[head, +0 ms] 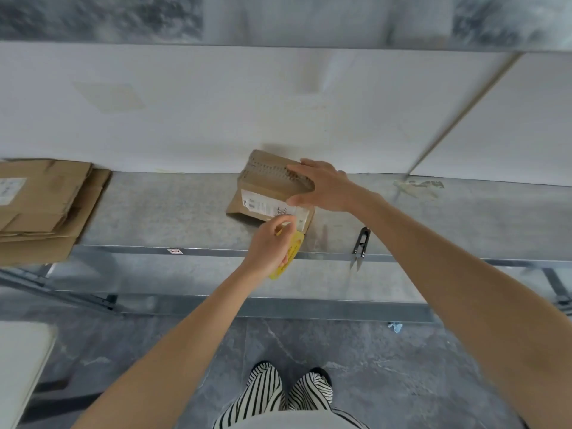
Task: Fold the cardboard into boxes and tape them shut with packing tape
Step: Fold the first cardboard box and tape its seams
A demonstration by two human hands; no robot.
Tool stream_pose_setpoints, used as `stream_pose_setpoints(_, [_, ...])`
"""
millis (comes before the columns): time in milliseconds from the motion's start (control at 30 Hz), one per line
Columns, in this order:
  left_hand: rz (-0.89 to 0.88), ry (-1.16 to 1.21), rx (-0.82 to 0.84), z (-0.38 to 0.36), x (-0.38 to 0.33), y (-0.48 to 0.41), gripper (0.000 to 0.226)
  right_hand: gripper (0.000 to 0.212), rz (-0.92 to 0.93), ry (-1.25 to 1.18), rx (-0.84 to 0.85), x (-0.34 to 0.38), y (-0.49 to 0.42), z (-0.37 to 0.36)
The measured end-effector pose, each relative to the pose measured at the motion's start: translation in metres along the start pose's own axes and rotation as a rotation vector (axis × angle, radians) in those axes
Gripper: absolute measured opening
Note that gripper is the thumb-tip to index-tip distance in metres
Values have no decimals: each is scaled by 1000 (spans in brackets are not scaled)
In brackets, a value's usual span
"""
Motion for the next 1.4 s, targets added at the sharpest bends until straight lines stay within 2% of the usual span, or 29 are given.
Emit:
stream_pose_setpoints(133, [2,-20,15,-1,2,-6,27,49,-55,-204,-279,-27,20,17])
stream_pose_setpoints(233, [34,11,13,-2,3,-9,26,36,-136,-250,-438,-62,43,19])
stream_pose_setpoints(300, [55,42,8,-3,3,-9,24,37,-217,-242,-394,-88,55,4])
stream_pose_setpoints(367, [49,49,0,-3,2,-9,23,47,-255,-187,-256,-106,64,-20])
stream_pose_setpoints(500, [35,35,-14,-5,2,-10,24,59,-126,264,67,-106,85,-66])
stream_pose_setpoints(600, [29,48,-31,-5,3,-10,23,53,-23,511,20,-103,94,-76])
stream_pose_setpoints(733, [25,55,-34,-5,5,-9,24,19,104,592,-165,-96,91,-71])
stream_pose_setpoints(833, [24,55,-32,-5,5,-9,24,20,127,641,-115,-86,87,-69])
stream_pose_setpoints(900, [27,63,-31,-5,5,-9,25,20,63,487,-112,-81,85,-61])
stream_pose_setpoints(967, [28,69,-28,-4,5,-9,25,17,-40,183,-156,-77,83,-50])
stream_pose_setpoints(1033, [30,67,-25,-4,5,-9,24,8,-81,-88,-201,-71,81,-45])
stream_pose_setpoints(1100, [38,72,-27,-5,5,-9,22,9,-100,-262,-201,-61,79,-43])
stream_pose_setpoints(1267, [47,112,-56,-5,5,-7,19,25,-130,-417,-251,-41,79,-35])
stream_pose_setpoints(1333, [50,125,-65,-5,4,-7,18,38,-167,-426,-244,-40,80,-33])
stream_pose_setpoints(1400, [56,129,-69,-5,4,-6,17,40,-181,-408,-210,-35,81,-32])
Point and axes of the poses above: each hand's wrist, its own y-axis away from the middle knuckle, its own z-axis out of the back of the hand, x = y × z, the point moved 7 cm from there along -y, towards the middle knuckle, and after that the axes turned 3 degrees about y, right-handed, at the moved point
